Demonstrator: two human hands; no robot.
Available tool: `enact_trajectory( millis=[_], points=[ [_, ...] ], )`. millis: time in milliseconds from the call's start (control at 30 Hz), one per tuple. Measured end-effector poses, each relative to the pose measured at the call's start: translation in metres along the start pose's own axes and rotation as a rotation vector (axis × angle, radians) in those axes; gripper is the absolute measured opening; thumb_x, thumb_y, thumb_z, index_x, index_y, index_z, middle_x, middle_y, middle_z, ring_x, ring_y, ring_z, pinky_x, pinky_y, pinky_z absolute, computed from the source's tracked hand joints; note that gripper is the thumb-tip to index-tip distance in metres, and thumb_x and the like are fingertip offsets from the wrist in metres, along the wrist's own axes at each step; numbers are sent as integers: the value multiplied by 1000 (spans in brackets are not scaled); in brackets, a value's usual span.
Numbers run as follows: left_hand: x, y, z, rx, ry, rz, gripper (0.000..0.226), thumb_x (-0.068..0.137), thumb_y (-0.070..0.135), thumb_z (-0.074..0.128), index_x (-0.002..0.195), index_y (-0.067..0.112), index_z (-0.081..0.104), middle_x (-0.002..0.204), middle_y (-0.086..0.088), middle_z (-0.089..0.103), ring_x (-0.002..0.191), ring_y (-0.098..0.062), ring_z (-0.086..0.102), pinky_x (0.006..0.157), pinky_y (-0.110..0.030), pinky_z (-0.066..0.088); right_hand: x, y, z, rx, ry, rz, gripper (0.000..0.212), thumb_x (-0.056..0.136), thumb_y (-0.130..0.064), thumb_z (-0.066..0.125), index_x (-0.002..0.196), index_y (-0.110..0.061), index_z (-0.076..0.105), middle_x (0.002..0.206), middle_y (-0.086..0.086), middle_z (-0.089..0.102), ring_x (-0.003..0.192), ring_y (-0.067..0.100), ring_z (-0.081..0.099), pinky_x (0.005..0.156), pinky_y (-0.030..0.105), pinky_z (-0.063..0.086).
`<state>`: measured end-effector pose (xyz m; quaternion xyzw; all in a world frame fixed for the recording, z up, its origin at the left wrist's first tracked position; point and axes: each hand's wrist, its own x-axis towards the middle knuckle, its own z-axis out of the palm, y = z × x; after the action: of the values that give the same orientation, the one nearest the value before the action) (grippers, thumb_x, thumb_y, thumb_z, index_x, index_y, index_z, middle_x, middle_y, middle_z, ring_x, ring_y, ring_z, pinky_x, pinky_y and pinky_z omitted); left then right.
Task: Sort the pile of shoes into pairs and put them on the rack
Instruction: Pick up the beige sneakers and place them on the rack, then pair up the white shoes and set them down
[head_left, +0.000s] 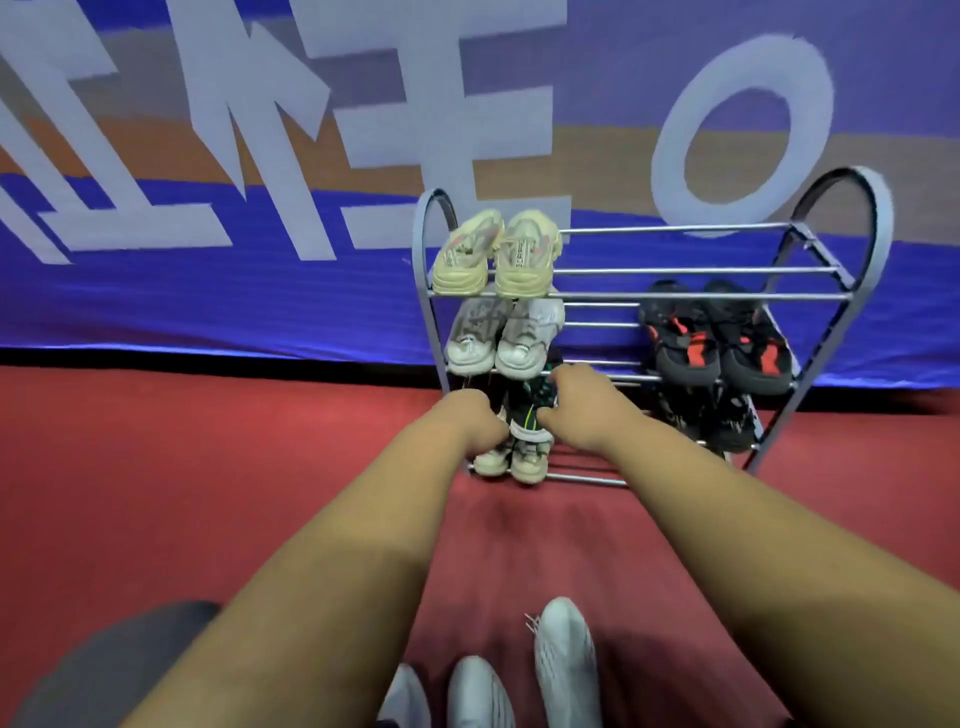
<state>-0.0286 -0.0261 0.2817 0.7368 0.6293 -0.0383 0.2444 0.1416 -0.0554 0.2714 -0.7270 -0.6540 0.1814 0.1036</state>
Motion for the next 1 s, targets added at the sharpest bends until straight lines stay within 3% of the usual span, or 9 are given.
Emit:
enact_trajectory(
  millis=[67, 200, 300, 467, 567, 667, 733, 833, 1000],
  points=[
    [-1, -14, 43, 5, -117, -25, 25, 96, 20, 54, 99, 3, 72, 106, -18, 76, 100, -37, 77, 65, -31, 54, -14, 7, 32, -9, -131, 30, 53, 84, -46, 59, 122, -10, 65, 129, 22, 63, 116, 43, 60, 95, 41, 49],
    [-3, -66, 146, 252, -268, -137, 40, 95, 24, 60, 129, 4, 71, 138, -17, 68, 125, -34, 67, 103, -42, 55, -44, 44, 118, -42, -410, 111, 49, 98, -37, 59, 130, -2, 66, 138, 22, 64, 125, 39, 61, 94, 34, 48],
    [-11, -103, 219, 251, -435, -221, 41, 96, 21, 63, 134, 5, 68, 142, -16, 64, 129, -35, 64, 108, -48, 52, -68, 75, 183, -32, -575, 239, 48, 101, -38, 57, 132, -3, 66, 135, 17, 67, 120, 34, 64, 91, 32, 50],
    [-39, -127, 314, 169, -515, -206, 40, 109, 23, 47, 140, 6, 64, 145, -14, 62, 132, -31, 60, 108, -37, 46, -107, 138, 304, 32, -708, 339, 81, 68, -68, 54, 120, -9, 70, 122, 14, 72, 111, 29, 69, 91, 32, 54],
    [-46, -131, 337, 166, -545, -268, 62, 108, 43, 52, 154, 2, 49, 156, -19, 50, 142, -35, 51, 116, -40, 42, -145, 124, 306, 82, -709, 419, 69, 85, -57, 73, 133, -10, 63, 131, 11, 67, 118, 28, 66, 88, 27, 49],
    [-32, -149, 348, 144, -488, -419, 87, 100, 50, 65, 159, -5, 34, 159, -19, 46, 145, -35, 48, 119, -39, 40, -163, 128, 335, 82, -698, 476, 76, 70, -64, 75, 124, -12, 63, 119, 3, 67, 111, 24, 68, 83, 25, 48],
    [-20, -161, 345, 102, -503, -444, 69, 101, 40, 67, 155, 3, 45, 154, -14, 54, 138, -33, 56, 114, -38, 45, -165, 132, 351, 96, -685, 471, 75, 67, -59, 69, 123, -9, 63, 113, 4, 68, 106, 24, 70, 85, 27, 54],
    [-5, -169, 343, -5, -529, -409, 51, 100, 31, 67, 148, 15, 56, 137, -13, 67, 112, -32, 69, 97, -40, 57, -162, 119, 341, 23, -628, 497, 52, 100, -26, 59, 144, -1, 48, 141, 17, 57, 130, 33, 58, 103, 34, 48],
    [14, -157, 351, -294, -352, -563, 32, 103, 23, 61, 132, 12, 67, 121, -15, 72, 108, -37, 72, 98, -50, 58, -151, 130, 329, 9, -463, 512, 44, 102, -24, 57, 142, -7, 48, 142, 18, 58, 131, 36, 59, 102, 39, 50]
  ],
)
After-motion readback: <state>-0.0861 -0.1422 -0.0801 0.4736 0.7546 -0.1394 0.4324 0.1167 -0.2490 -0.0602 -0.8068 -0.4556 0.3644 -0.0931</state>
